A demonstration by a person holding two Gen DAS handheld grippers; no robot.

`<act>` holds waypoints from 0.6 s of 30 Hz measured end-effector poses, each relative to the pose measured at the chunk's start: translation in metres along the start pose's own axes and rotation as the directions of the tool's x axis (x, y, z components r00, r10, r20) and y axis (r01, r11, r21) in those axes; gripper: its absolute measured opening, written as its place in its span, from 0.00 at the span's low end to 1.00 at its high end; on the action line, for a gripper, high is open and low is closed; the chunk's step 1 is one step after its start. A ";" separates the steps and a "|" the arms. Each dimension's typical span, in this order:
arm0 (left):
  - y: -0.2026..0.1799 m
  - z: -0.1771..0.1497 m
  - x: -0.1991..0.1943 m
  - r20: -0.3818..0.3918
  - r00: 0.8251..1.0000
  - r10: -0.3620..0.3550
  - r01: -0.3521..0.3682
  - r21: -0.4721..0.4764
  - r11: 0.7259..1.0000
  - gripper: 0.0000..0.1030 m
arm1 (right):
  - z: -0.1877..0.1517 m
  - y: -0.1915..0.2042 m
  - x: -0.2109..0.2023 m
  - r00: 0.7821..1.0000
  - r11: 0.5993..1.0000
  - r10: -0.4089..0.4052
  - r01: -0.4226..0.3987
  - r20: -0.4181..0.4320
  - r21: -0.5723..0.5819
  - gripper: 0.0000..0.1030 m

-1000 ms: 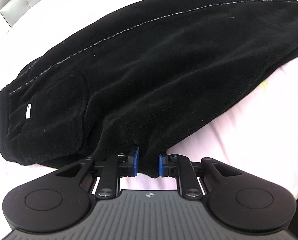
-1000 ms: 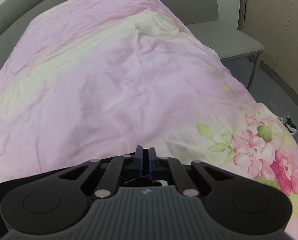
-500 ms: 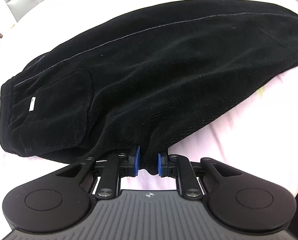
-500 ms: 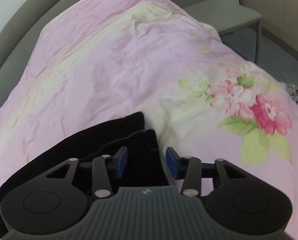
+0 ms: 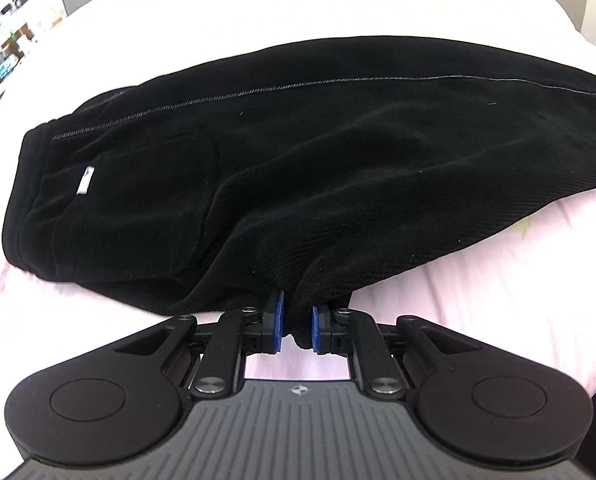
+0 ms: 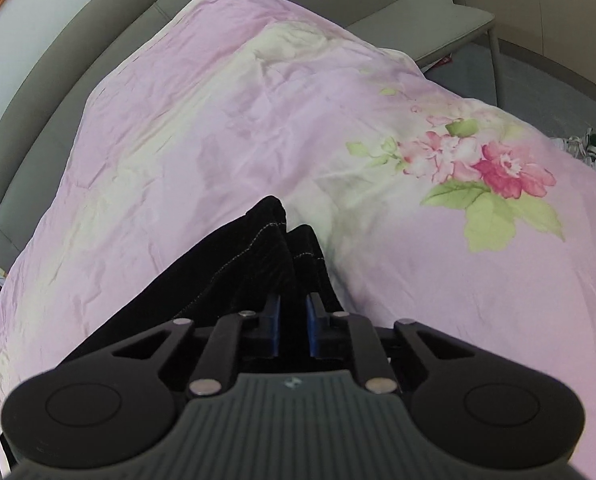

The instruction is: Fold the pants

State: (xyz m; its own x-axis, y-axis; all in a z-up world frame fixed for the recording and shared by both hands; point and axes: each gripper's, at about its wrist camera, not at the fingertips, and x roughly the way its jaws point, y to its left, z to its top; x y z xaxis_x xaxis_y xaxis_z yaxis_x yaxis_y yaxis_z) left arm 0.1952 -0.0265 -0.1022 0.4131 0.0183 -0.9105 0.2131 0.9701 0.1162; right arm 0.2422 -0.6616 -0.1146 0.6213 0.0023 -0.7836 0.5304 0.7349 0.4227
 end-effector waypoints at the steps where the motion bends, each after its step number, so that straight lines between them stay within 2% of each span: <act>1: 0.001 -0.002 0.002 -0.006 1.000 -0.005 0.005 -0.005 1.000 0.14 | -0.003 -0.003 0.005 1.000 1.000 -0.016 0.016 -0.013 -0.002 0.08; 5: 0.004 -0.006 0.008 -0.017 1.000 -0.020 0.020 -0.019 1.000 0.14 | -0.015 -0.020 0.033 0.997 0.998 -0.064 0.064 -0.032 0.016 0.08; 10: 0.015 -0.014 0.008 -0.045 0.996 -0.076 0.073 -0.071 0.995 0.15 | -0.011 -0.018 0.035 0.996 0.996 -0.084 0.084 -0.040 0.000 0.10; 11: 0.016 -0.015 0.009 -0.063 0.994 -0.086 0.081 -0.077 0.994 0.13 | -0.010 -0.016 0.033 0.995 0.996 -0.090 0.090 -0.042 -0.012 0.12; 12: 0.017 -0.019 0.010 -0.104 0.990 -0.099 0.090 -0.088 0.992 0.00 | -0.009 -0.014 0.031 0.994 0.994 -0.101 0.100 -0.042 -0.032 0.18; 13: 0.020 -0.024 0.012 -0.135 0.986 -0.099 0.086 -0.097 0.992 0.00 | -0.009 -0.011 0.029 0.993 0.993 -0.113 0.111 -0.044 -0.051 0.24; 15: 0.025 -0.033 0.006 -0.128 0.989 -0.079 0.069 -0.084 0.994 0.00 | -0.011 -0.010 0.023 0.993 0.992 -0.110 0.107 -0.045 -0.064 0.26; 17: 0.037 -0.031 -0.004 -0.086 0.992 -0.091 0.080 -0.125 0.989 0.00 | -0.015 -0.010 0.017 0.995 0.995 -0.084 0.081 -0.056 -0.059 0.27; 18: 0.044 -0.027 -0.009 -0.054 0.993 -0.107 0.098 -0.153 0.983 0.00 | -0.018 -0.008 0.013 0.996 0.996 -0.072 0.068 -0.060 -0.056 0.33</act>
State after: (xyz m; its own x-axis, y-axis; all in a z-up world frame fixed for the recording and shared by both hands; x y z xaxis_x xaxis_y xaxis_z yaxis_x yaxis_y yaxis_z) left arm 0.1767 0.0222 -0.0997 0.3395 -0.0724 -0.9378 0.1145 0.9928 -0.0352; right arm 0.2352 -0.6551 -0.1366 0.5459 -0.0098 -0.8378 0.5385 0.7702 0.3419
